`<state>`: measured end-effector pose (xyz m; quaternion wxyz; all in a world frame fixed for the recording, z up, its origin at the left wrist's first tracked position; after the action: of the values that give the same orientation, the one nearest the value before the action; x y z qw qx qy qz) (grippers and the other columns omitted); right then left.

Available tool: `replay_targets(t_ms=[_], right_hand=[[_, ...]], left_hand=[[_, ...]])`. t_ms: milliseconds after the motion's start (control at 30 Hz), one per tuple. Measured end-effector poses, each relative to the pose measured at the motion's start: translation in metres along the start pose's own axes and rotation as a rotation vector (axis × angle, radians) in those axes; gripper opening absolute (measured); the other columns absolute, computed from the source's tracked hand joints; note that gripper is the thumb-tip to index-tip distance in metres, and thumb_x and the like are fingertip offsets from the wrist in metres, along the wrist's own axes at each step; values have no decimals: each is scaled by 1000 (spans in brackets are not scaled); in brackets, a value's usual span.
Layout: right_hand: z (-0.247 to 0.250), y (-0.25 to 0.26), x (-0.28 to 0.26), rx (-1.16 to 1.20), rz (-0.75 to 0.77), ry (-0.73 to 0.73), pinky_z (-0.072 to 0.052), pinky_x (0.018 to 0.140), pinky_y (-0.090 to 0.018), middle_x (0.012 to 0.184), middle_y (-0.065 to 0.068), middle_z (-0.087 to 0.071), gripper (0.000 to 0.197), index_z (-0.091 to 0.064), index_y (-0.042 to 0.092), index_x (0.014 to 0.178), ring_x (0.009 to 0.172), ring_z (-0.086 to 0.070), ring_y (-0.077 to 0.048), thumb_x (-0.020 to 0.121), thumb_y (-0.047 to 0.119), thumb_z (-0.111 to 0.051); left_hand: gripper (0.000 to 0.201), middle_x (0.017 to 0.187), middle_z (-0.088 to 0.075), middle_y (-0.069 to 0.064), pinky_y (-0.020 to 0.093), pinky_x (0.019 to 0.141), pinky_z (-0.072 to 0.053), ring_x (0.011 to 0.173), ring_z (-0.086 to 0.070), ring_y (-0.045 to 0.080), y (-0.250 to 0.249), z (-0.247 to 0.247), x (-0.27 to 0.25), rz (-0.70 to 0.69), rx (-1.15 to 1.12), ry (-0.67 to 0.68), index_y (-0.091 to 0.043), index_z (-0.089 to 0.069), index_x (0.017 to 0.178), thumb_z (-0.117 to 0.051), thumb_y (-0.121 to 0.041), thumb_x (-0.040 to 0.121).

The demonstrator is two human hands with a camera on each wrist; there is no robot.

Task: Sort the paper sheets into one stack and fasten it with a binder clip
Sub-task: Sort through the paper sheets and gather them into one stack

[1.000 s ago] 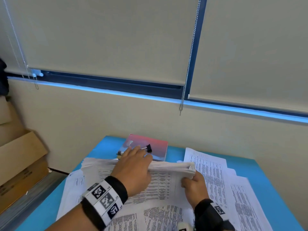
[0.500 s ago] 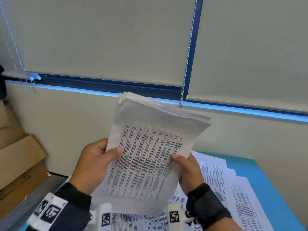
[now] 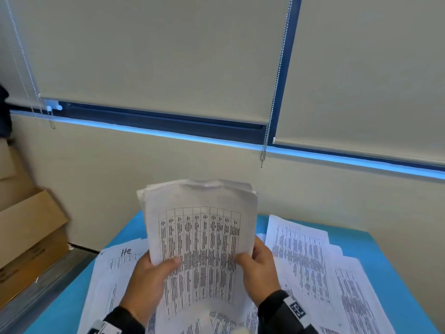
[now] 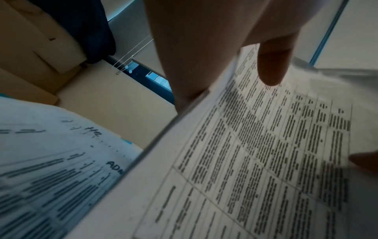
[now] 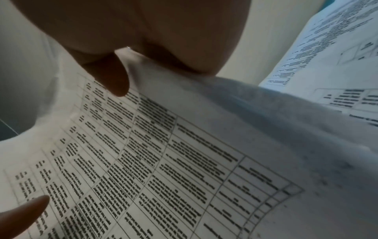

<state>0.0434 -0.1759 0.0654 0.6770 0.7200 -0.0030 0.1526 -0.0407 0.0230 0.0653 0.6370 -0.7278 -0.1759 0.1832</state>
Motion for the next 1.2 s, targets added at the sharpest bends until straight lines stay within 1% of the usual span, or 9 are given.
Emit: replay_targets(t_ms=[167, 333, 433, 533, 667, 833, 900, 1033, 1200], right_hand=[[2, 12, 1, 7, 81, -24, -55, 71, -24, 98, 4, -74, 30, -65, 19, 104, 91, -70, -13, 81, 0, -61], [6, 59, -3, -274, 409, -158, -54, 83, -24, 132, 31, -46, 83, -25, 48, 139, 109, -59, -8, 78, 7, -65], [-2, 102, 2, -586, 665, -118, -37, 102, -13, 159, 5, -16, 92, -12, 42, 149, 134, -30, 8, 77, 13, -61], [-8, 120, 10, -818, 606, -47, -48, 93, -22, 161, 9, -1, 72, -31, 40, 147, 109, -33, 16, 82, 24, -58], [-3, 116, 12, -851, 549, -66, -46, 95, -24, 160, 16, 1, 72, -26, 42, 148, 123, -32, 2, 86, 25, -58], [-2, 109, 14, -765, 539, -50, -33, 107, -16, 157, 10, -18, 67, -36, 35, 145, 140, -29, -5, 82, 26, -55], [7, 104, 20, -496, 490, -88, -35, 105, -13, 145, 11, -38, 73, -35, 34, 141, 130, -40, -2, 74, 17, -60], [21, 61, 39, 40, 205, -103, -50, 77, -44, 99, -9, -64, 49, -56, 18, 109, 86, -60, -25, 61, 6, -58], [8, 36, 30, 113, 95, 7, -52, 68, -34, 85, -11, -67, 39, -61, 7, 96, 79, -63, -24, 58, 3, -52]], left_hand=[[26, 90, -78, -7, 43, 95, -46, 99, -67, 23, -11, 5, 2, -62, -3, -17, -21, -71, 95, -63, 3, 87], [32, 98, -77, 0, 50, 99, -47, 104, -68, 29, -12, 10, 7, -67, 5, 30, -15, -71, 103, -75, -9, 72], [48, 102, -77, 1, 49, 98, -48, 103, -69, 26, -13, 11, 8, -90, 4, 50, -15, -71, 104, -76, -26, 58], [52, 103, -77, 1, 48, 97, -49, 102, -69, 25, -14, 11, 9, -105, 29, 60, -16, -72, 106, -80, -30, 57], [38, 100, -77, -1, 48, 96, -50, 100, -70, 23, -13, 12, 11, -110, 48, 62, -16, -72, 104, -73, -17, 65], [54, 103, -77, -3, 46, 94, -50, 101, -70, 21, -11, 14, 12, -123, 43, 98, -19, -71, 105, -77, -33, 54], [51, 104, -77, -3, 48, 97, -49, 103, -69, 22, -7, 16, 16, -108, 38, 88, -20, -71, 106, -79, -32, 57], [29, 102, -77, 2, 53, 102, -45, 104, -68, 28, 2, 20, 24, -63, 59, 69, -14, -73, 104, -77, -15, 76], [8, 91, -75, -3, 32, 82, -47, 95, -67, 19, -6, 22, 28, -135, 89, -40, -17, -73, 90, -66, -13, 90]])
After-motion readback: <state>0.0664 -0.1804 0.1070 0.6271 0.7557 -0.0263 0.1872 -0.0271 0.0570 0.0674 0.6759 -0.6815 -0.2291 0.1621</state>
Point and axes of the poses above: each hand's wrist, its own x-axis towards the middle knuckle, its own z-axis out of the back of the hand, y = z × x, the point moved 4 cm from there along x, towards the middle knuckle
